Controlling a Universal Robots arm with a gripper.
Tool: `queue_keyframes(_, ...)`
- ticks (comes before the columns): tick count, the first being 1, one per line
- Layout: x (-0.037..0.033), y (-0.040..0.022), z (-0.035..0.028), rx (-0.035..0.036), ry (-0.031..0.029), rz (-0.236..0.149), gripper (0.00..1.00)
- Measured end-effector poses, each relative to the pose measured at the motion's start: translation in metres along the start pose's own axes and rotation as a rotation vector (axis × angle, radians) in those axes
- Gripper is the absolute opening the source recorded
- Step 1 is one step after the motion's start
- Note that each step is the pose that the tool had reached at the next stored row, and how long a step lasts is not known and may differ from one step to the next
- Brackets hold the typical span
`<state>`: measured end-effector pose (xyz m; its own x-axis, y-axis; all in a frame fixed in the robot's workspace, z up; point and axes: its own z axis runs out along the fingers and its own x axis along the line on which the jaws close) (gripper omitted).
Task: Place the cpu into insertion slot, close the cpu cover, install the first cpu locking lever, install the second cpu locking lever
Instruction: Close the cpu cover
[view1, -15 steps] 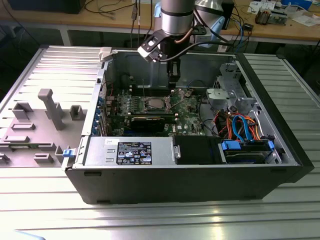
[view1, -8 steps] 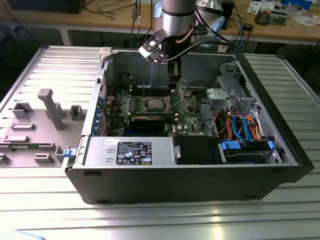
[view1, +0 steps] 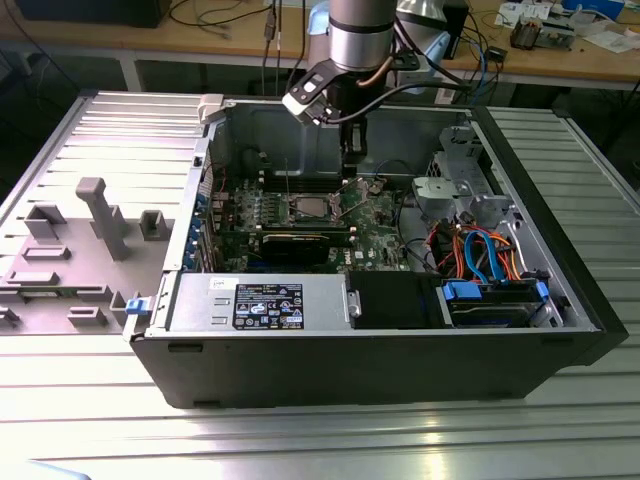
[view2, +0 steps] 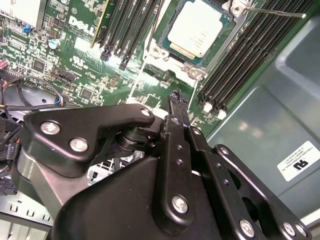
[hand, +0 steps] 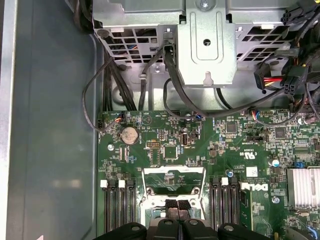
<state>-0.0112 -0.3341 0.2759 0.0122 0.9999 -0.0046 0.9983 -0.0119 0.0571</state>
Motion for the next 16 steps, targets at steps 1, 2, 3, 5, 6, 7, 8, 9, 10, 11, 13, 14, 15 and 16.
queue_keyframes(1,0.0,0.0006,0.0001,0.0,0.0001,0.0,0.11)
queue_keyframes(2,0.0,0.001,0.0001,0.0,0.0,0.0,0.11)
queue_keyframes(3,0.0,0.0014,0.0001,0.0,0.0,0.0,0.11)
queue_keyframes(5,0.0,0.002,0.0001,0.0,0.0,0.0,0.11)
queue_keyframes(6,0.0,0.0026,0.0002,0.0,0.0,0.0,0.11)
queue_keyframes(7,0.0,0.003,0.0002,0.0,0.0,0.0,0.11)
queue_keyframes(8,0.0001,0.0034,0.0002,0.0,0.0,0.0,0.11)
queue_keyframes(9,0.0001,0.004,0.0002,0.0,0.0,0.0,0.11)
queue_keyframes(10,0.0001,0.0044,0.0003,0.0,0.0,0.0,0.11)
queue_keyframes(11,0.0001,0.0047,0.0003,0.0,0.0,0.0,0.11)
queue_keyframes(13,0.0001,0.0054,0.0003,0.0,0.0,0.0,0.11)
queue_keyframes(14,0.0001,0.0058,0.0003,0.0,0.0,0.0,0.11)
queue_keyframes(15,0.0001,0.0063,0.0004,0.0,0.0,0.0,0.11)
queue_keyframes(16,0.0001,0.0066,0.0004,0.0,0.0,0.0,0.11)
